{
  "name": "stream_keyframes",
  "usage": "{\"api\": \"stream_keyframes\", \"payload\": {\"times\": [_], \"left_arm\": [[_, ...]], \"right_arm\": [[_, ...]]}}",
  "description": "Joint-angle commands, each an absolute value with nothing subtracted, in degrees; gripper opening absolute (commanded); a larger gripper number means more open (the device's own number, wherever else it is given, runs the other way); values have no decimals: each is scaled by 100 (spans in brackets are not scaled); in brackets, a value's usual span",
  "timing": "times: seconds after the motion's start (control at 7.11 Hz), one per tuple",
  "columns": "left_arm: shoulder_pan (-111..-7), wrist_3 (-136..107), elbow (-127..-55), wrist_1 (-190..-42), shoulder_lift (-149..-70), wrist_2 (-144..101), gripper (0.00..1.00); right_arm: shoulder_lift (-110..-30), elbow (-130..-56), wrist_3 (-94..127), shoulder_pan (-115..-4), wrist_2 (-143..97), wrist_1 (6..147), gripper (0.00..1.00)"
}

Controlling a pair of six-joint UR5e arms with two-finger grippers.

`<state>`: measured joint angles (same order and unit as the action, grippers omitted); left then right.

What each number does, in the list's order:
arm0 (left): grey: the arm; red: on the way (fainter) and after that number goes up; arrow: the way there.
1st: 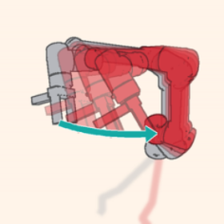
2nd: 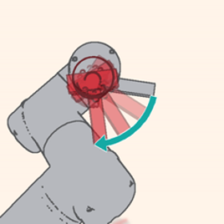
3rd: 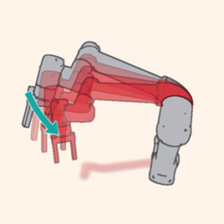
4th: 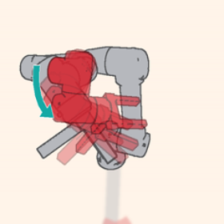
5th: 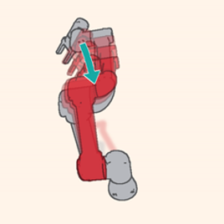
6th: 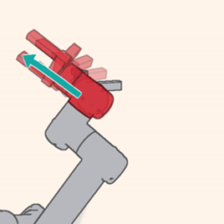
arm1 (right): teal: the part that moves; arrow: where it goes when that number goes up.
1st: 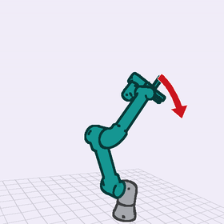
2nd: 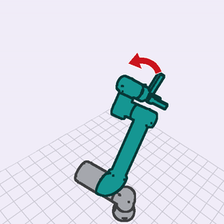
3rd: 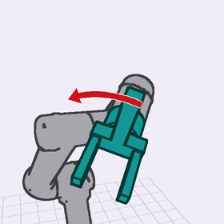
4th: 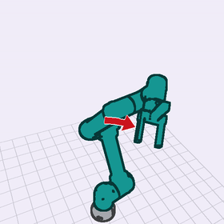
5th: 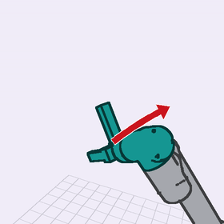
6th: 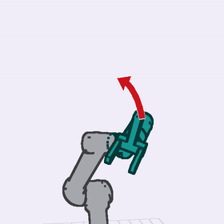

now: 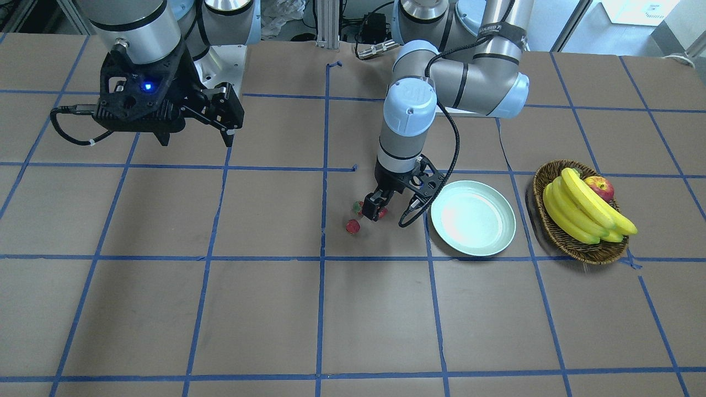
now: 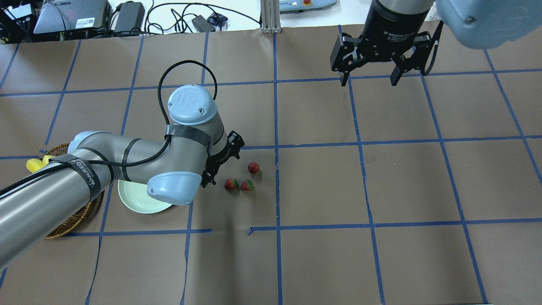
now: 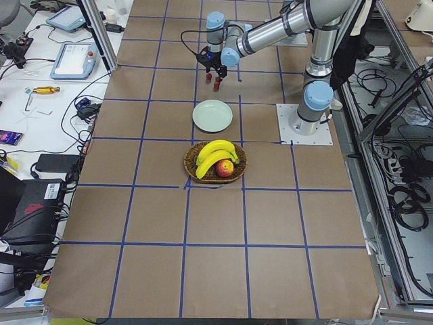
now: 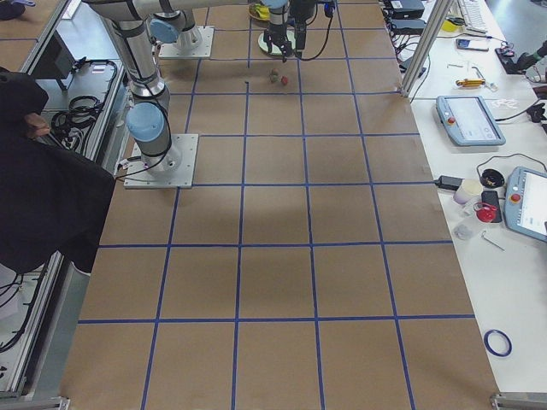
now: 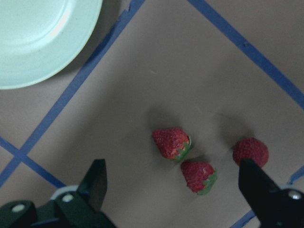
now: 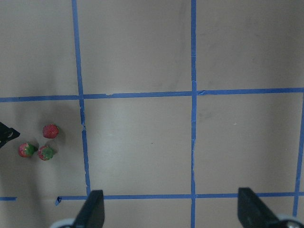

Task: Collect all strawberries into plate
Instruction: 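Move the left gripper over the gathered strawberries, then lower the left gripper and grasp one strawberry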

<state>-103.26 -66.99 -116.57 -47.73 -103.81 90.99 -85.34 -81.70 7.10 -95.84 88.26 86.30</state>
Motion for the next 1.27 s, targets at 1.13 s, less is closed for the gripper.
{"api": "stream_keyframes", "payload": {"times": [1.13], "left_arm": [[-10380,-9062,-12032,-3841,-10916,9273,99]], "right_arm": [[-8604,-8200,703,-9510,9027,8833,100]]}}
